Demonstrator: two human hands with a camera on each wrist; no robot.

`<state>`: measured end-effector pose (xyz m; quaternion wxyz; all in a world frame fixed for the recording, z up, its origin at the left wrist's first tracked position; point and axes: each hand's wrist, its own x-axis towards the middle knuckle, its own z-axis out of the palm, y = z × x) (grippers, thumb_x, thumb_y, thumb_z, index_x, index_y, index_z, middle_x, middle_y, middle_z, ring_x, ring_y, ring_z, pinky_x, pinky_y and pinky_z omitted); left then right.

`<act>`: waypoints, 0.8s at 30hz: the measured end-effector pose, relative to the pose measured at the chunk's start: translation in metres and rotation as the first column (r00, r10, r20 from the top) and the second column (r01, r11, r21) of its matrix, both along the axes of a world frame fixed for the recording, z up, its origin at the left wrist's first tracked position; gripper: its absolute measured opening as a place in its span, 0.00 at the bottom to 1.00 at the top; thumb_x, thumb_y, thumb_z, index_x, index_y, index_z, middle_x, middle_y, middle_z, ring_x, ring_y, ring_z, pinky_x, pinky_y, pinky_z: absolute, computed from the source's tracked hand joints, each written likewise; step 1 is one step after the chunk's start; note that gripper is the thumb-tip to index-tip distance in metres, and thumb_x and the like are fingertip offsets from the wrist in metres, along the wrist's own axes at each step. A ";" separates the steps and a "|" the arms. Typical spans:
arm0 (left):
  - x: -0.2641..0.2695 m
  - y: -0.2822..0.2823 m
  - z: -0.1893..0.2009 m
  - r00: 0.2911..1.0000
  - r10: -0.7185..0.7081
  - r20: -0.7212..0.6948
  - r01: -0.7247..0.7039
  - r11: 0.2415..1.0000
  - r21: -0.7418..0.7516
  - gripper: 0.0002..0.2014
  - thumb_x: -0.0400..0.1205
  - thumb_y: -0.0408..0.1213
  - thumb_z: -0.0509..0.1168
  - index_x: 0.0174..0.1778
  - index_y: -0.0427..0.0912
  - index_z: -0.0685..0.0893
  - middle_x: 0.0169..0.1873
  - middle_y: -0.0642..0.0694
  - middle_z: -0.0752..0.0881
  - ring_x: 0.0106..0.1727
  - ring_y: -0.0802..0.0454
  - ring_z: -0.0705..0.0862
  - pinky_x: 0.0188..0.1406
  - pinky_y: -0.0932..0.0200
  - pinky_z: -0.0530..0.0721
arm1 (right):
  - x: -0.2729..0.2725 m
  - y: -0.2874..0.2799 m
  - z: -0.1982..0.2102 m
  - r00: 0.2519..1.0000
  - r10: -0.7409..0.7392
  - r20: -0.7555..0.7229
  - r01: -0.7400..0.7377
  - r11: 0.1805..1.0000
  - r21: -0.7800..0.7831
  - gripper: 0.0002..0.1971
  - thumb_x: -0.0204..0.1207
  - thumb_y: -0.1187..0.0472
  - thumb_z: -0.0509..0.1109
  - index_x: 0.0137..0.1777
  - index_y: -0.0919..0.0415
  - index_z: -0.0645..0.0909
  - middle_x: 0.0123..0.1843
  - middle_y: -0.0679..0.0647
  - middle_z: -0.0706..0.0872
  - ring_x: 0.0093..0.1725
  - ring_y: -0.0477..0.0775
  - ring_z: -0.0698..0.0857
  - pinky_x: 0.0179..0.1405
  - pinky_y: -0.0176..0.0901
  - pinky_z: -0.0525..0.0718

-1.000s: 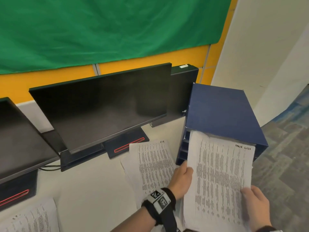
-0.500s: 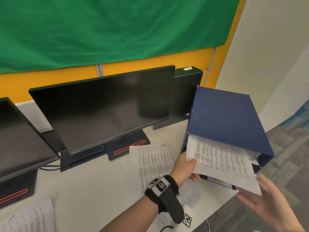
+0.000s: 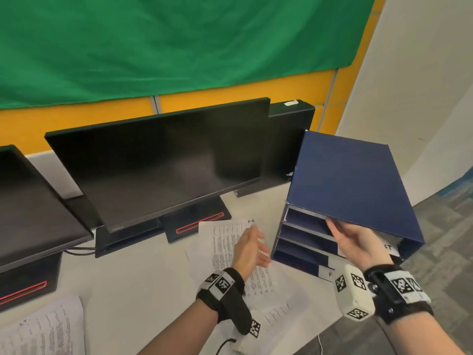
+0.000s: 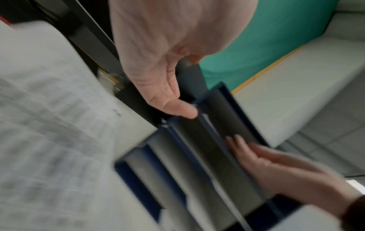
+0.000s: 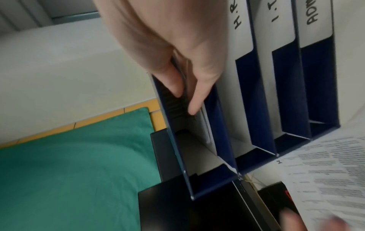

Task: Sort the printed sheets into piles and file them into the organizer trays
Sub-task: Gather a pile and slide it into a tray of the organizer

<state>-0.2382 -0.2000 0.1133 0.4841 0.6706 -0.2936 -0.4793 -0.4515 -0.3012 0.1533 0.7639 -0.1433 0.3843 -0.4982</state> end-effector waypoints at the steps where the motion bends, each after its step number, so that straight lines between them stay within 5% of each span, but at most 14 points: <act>1: 0.010 0.005 -0.012 0.997 0.041 0.059 -0.043 0.999 0.024 0.20 0.87 0.53 0.46 0.55 0.43 0.77 0.46 0.41 0.85 0.41 0.50 0.85 0.45 0.54 0.85 | 0.001 -0.004 -0.003 0.999 -0.024 0.046 0.024 1.000 0.008 0.39 0.52 0.82 0.75 0.68 0.63 0.77 0.60 0.61 0.89 0.59 0.59 0.87 0.50 0.53 0.87; 3: 0.031 0.017 -0.039 0.971 0.085 0.224 -0.112 0.987 0.114 0.16 0.86 0.51 0.50 0.59 0.45 0.75 0.57 0.42 0.82 0.55 0.46 0.81 0.62 0.47 0.79 | 0.006 0.004 -0.004 0.996 0.012 0.089 -0.009 0.999 -0.040 0.44 0.45 0.78 0.82 0.67 0.64 0.77 0.57 0.62 0.90 0.58 0.59 0.88 0.51 0.53 0.87; 4: 0.041 0.023 -0.052 0.941 0.080 0.328 -0.151 0.969 0.195 0.16 0.85 0.50 0.53 0.62 0.45 0.74 0.62 0.42 0.78 0.61 0.43 0.78 0.66 0.46 0.75 | 0.010 0.010 -0.007 0.997 0.068 0.034 -0.064 0.992 -0.109 0.36 0.53 0.74 0.82 0.65 0.66 0.77 0.53 0.62 0.91 0.55 0.57 0.89 0.53 0.50 0.88; 6: 0.059 0.037 -0.074 0.883 0.046 0.466 -0.242 0.897 0.369 0.21 0.83 0.47 0.58 0.70 0.43 0.69 0.67 0.39 0.72 0.68 0.39 0.72 0.67 0.46 0.71 | 0.024 0.035 -0.017 0.955 0.184 -0.233 -0.227 0.958 -0.174 0.11 0.75 0.71 0.67 0.56 0.69 0.81 0.46 0.62 0.91 0.47 0.57 0.90 0.49 0.48 0.90; 7: 0.066 0.042 -0.082 0.872 0.038 0.487 -0.283 0.853 0.439 0.25 0.82 0.47 0.59 0.73 0.42 0.66 0.70 0.37 0.70 0.69 0.38 0.71 0.68 0.46 0.70 | 0.034 0.047 -0.027 0.873 0.247 -0.420 -0.334 0.931 -0.146 0.09 0.78 0.71 0.61 0.53 0.70 0.83 0.43 0.64 0.90 0.42 0.59 0.89 0.43 0.47 0.91; 8: 0.072 0.047 -0.087 0.876 0.050 0.479 -0.316 0.811 0.493 0.29 0.81 0.47 0.60 0.76 0.40 0.62 0.72 0.36 0.67 0.70 0.36 0.70 0.69 0.46 0.70 | 0.042 0.055 -0.043 0.748 0.309 -0.587 -0.441 0.893 -0.092 0.10 0.79 0.72 0.60 0.50 0.71 0.84 0.43 0.67 0.90 0.41 0.60 0.88 0.41 0.48 0.90; 10: 0.081 0.054 -0.095 0.907 0.122 0.402 -0.355 0.734 0.579 0.31 0.81 0.45 0.59 0.77 0.36 0.58 0.74 0.34 0.64 0.72 0.34 0.69 0.70 0.47 0.70 | 0.056 0.062 -0.083 0.384 0.394 -0.835 -0.618 0.782 0.084 0.10 0.80 0.68 0.63 0.54 0.68 0.85 0.54 0.67 0.88 0.49 0.59 0.86 0.51 0.51 0.85; 12: 0.090 0.053 -0.104 0.923 0.193 0.333 -0.370 0.682 0.631 0.30 0.81 0.43 0.58 0.76 0.32 0.58 0.74 0.33 0.64 0.72 0.34 0.69 0.69 0.49 0.70 | 0.066 0.063 -0.116 0.006 0.381 -0.924 -0.652 0.703 0.286 0.16 0.81 0.59 0.62 0.67 0.61 0.78 0.70 0.61 0.80 0.67 0.60 0.79 0.69 0.52 0.75; 14: 0.099 0.046 -0.117 0.933 0.247 0.262 -0.360 0.671 0.648 0.31 0.80 0.41 0.59 0.76 0.29 0.61 0.73 0.32 0.69 0.72 0.34 0.71 0.70 0.49 0.71 | 0.074 0.062 -0.132 -0.208 0.327 -0.922 -0.611 0.692 0.384 0.26 0.82 0.51 0.57 0.78 0.59 0.65 0.79 0.59 0.67 0.76 0.61 0.68 0.75 0.54 0.68; 16: 0.109 0.037 -0.135 0.942 0.276 0.189 -0.332 0.701 0.631 0.30 0.77 0.39 0.61 0.73 0.27 0.66 0.68 0.32 0.76 0.67 0.33 0.77 0.68 0.47 0.76 | 0.083 0.064 -0.134 -0.270 0.275 -0.923 -0.606 0.696 0.385 0.29 0.82 0.46 0.54 0.80 0.56 0.59 0.81 0.57 0.63 0.77 0.61 0.65 0.74 0.57 0.67; 21: 0.107 0.038 -0.125 0.957 0.280 0.071 -0.263 0.742 0.617 0.28 0.77 0.36 0.63 0.71 0.27 0.67 0.64 0.34 0.76 0.63 0.34 0.77 0.63 0.48 0.79 | 0.107 0.067 -0.138 -0.160 0.455 -0.876 -0.578 0.676 0.457 0.30 0.77 0.43 0.54 0.77 0.56 0.61 0.74 0.59 0.73 0.70 0.64 0.75 0.73 0.59 0.69; 24: 0.100 0.044 -0.117 0.980 0.178 0.085 -0.192 0.766 0.613 0.21 0.81 0.36 0.60 0.69 0.29 0.73 0.61 0.34 0.79 0.65 0.35 0.78 0.58 0.52 0.78 | 0.118 0.073 -0.137 -0.206 0.451 -0.868 -0.565 0.670 0.482 0.26 0.79 0.50 0.54 0.76 0.56 0.62 0.75 0.60 0.66 0.71 0.64 0.72 0.71 0.56 0.70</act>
